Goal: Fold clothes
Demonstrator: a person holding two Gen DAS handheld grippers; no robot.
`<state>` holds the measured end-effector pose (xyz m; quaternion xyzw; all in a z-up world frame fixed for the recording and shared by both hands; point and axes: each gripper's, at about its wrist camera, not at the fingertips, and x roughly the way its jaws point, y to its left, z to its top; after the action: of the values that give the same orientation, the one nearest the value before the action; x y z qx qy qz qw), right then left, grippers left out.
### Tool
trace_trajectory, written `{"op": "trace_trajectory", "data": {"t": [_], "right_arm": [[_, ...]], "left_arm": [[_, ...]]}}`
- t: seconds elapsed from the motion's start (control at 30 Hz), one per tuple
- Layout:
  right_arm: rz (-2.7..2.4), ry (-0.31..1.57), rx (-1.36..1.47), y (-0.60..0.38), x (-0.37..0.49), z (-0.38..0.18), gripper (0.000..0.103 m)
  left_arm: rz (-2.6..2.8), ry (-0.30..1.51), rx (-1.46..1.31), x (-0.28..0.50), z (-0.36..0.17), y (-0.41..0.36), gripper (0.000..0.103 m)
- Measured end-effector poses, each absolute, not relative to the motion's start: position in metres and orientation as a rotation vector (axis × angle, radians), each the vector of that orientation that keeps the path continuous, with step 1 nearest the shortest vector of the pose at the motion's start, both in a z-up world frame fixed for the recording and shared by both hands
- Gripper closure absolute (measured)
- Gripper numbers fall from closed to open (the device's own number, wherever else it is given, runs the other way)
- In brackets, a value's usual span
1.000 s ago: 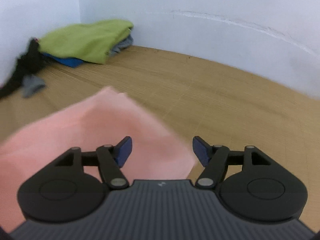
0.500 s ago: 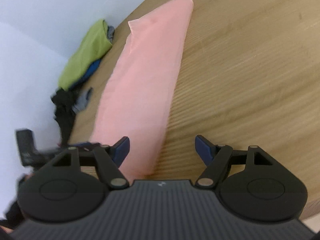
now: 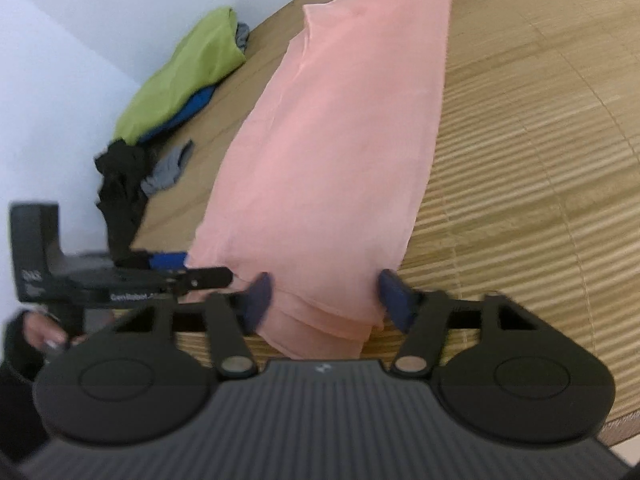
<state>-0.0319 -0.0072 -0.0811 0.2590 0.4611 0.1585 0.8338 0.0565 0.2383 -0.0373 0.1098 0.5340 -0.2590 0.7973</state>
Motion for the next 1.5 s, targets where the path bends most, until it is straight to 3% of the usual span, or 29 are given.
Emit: {"op": "trace_trajectory", "data": {"t": [0.03, 0.07, 0.17, 0.23, 0.3, 0.37, 0.4, 0.67, 0.9, 0.93, 1.0, 1.07, 1.33, 1.5], "right_arm": [[0.331, 0.986, 0.547, -0.006, -0.030, -0.083, 0.086], [0.328, 0.994, 0.559, -0.008, -0.029, -0.086, 0.099], [0.339, 0.987, 0.571, -0.014, -0.030, -0.089, 0.097], [0.375, 0.956, 0.496, -0.013, -0.035, -0.081, 0.093], [0.377, 0.904, 0.330, -0.008, -0.046, -0.067, 0.082], [0.333, 0.825, 0.153, 0.002, -0.060, -0.055, 0.031], [0.321, 0.773, 0.078, 0.008, -0.069, -0.051, 0.024], [0.523, 0.645, -0.151, 0.071, -0.088, -0.063, 0.023], [0.390, 0.500, -0.442, 0.119, -0.084, -0.098, 0.022], [0.376, 0.504, -0.442, 0.116, -0.080, -0.099, 0.026], [0.354, 0.519, -0.444, 0.111, -0.072, -0.098, 0.047], [0.362, 0.573, -0.473, 0.104, -0.063, -0.097, 0.099], [0.741, 0.699, -0.644, 0.078, -0.090, -0.045, 0.097], [0.904, 0.749, -0.638, 0.045, -0.059, 0.001, 0.097]], "left_arm": [[-0.568, 1.152, 0.219, 0.057, -0.036, 0.238, 0.092], [-0.585, 1.184, 0.156, 0.060, -0.038, 0.240, 0.098], [-0.568, 1.218, 0.033, 0.067, -0.039, 0.248, 0.099], [-0.576, 1.239, -0.059, 0.072, -0.038, 0.254, 0.099], [-0.582, 1.259, -0.147, 0.076, -0.036, 0.260, 0.099], [-0.576, 1.263, -0.195, 0.076, -0.034, 0.264, 0.099], [-0.571, 1.266, -0.220, 0.078, -0.033, 0.265, 0.099], [-0.551, 1.258, -0.385, 0.086, -0.025, 0.273, 0.099], [-0.547, 1.240, -0.450, 0.084, -0.019, 0.269, 0.099], [-0.542, 1.235, -0.455, 0.085, -0.019, 0.270, 0.099], [-0.536, 1.232, -0.467, 0.085, -0.020, 0.274, 0.099], [-0.532, 1.235, -0.481, 0.086, -0.021, 0.279, 0.099], [-0.552, 1.301, -0.475, 0.043, -0.007, 0.285, 0.099], [-0.567, 1.248, -0.459, 0.047, 0.018, 0.267, 0.098]]}}
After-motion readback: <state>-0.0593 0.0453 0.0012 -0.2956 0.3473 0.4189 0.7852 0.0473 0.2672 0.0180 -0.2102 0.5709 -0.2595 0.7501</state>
